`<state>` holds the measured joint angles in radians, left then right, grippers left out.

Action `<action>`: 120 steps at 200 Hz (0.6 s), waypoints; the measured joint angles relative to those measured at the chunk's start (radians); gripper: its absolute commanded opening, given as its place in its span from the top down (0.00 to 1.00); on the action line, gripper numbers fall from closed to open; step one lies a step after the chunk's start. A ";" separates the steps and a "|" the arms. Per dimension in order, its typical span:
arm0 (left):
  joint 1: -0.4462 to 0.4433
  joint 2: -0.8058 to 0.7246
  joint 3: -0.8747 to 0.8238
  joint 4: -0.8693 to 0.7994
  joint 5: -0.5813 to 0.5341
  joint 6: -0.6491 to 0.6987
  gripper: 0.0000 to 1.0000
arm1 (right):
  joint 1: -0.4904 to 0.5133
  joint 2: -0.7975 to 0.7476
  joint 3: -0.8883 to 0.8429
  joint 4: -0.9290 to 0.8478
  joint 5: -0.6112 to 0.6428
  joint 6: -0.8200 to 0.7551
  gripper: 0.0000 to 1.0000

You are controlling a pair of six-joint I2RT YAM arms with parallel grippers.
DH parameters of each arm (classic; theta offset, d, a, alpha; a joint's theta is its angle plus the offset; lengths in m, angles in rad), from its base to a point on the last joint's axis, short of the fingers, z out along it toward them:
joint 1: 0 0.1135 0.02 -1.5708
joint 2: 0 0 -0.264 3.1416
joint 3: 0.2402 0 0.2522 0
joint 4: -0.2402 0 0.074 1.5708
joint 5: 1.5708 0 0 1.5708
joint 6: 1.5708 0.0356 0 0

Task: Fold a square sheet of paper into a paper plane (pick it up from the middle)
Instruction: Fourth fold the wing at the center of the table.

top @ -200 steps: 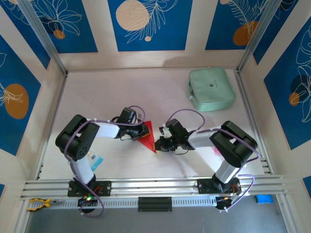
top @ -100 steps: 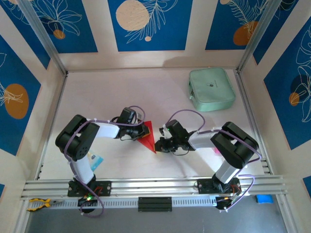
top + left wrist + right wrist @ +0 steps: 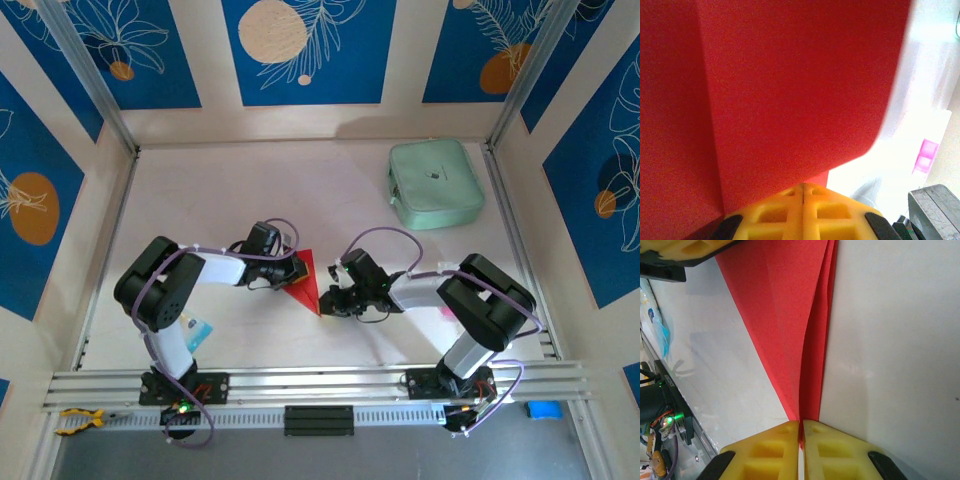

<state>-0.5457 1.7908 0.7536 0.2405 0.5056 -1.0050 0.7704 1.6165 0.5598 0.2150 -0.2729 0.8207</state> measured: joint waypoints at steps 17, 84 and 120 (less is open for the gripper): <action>0.000 0.000 0.000 0.000 0.000 0.000 0.96 | 0.002 0.003 0.001 -0.002 0.004 0.000 0.95; 0.000 0.000 -0.001 0.003 0.000 -0.004 0.96 | 0.013 -0.010 0.008 -0.033 0.030 0.003 0.86; 0.000 0.000 -0.001 0.004 0.000 -0.008 0.96 | 0.019 -0.012 0.014 -0.051 0.040 -0.001 0.92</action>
<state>-0.5457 1.7912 0.7525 0.2443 0.5056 -1.0126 0.7891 1.6047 0.5739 0.1638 -0.2329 0.8200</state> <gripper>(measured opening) 0.065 0.117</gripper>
